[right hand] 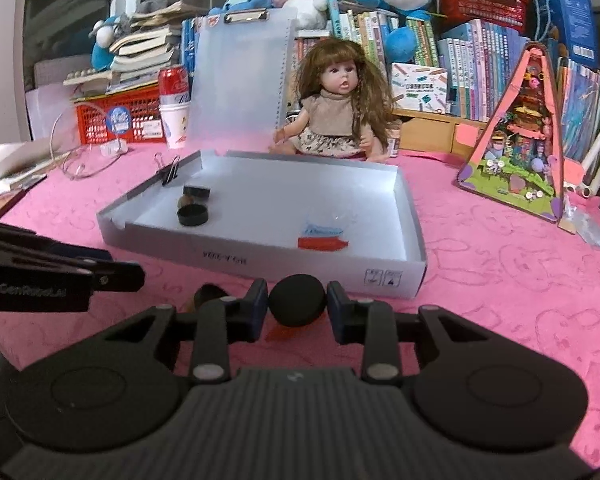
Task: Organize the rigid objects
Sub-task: 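Carry both objects over the tray and open the right tool to drop the black piece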
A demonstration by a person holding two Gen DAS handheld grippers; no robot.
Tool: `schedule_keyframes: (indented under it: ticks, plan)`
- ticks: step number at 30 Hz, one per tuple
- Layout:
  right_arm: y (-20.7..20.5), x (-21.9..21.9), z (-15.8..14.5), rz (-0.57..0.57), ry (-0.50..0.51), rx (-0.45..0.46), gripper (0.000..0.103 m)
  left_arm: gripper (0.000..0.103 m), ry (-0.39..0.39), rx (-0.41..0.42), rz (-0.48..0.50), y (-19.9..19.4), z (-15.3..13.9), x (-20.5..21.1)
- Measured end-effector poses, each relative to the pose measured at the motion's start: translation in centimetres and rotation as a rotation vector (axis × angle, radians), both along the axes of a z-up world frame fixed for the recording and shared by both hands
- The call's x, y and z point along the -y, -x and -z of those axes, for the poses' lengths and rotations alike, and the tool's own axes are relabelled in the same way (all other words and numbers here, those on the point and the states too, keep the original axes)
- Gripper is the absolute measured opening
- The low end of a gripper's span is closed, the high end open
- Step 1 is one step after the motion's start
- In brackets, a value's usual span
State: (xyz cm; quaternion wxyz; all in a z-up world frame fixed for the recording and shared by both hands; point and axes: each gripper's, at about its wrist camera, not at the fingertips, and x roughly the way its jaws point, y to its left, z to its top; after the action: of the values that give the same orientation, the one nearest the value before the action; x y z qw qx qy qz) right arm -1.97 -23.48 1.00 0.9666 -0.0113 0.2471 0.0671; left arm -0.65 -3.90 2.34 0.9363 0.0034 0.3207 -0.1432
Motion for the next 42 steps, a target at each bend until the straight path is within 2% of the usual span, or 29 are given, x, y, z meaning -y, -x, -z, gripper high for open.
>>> schedule_keyframes:
  ticks: [11,25,34,42]
  plan:
    - [-2.5,1.5,-2.3,0.061,-0.056,-0.011,0.038,0.034,0.079,0.033,-0.025,-1.7,-2.9,-1.8]
    - [-8.5,2.7,-3.2,0.074,-0.127,-0.041,0.037,0.034,0.117,0.042,-0.062,-9.3,-5.4,-1.5]
    - [-13.3,3.4,-3.3,0.068,-0.167,-0.103,0.037,0.034,0.094,0.001,-0.094,-15.7,-4.6,-1.1]
    - [-16.8,2.9,-2.3,0.074,-0.127,-0.147,0.037,0.034,0.046,-0.048,-0.17,-19.6,-1.9,-1.1]
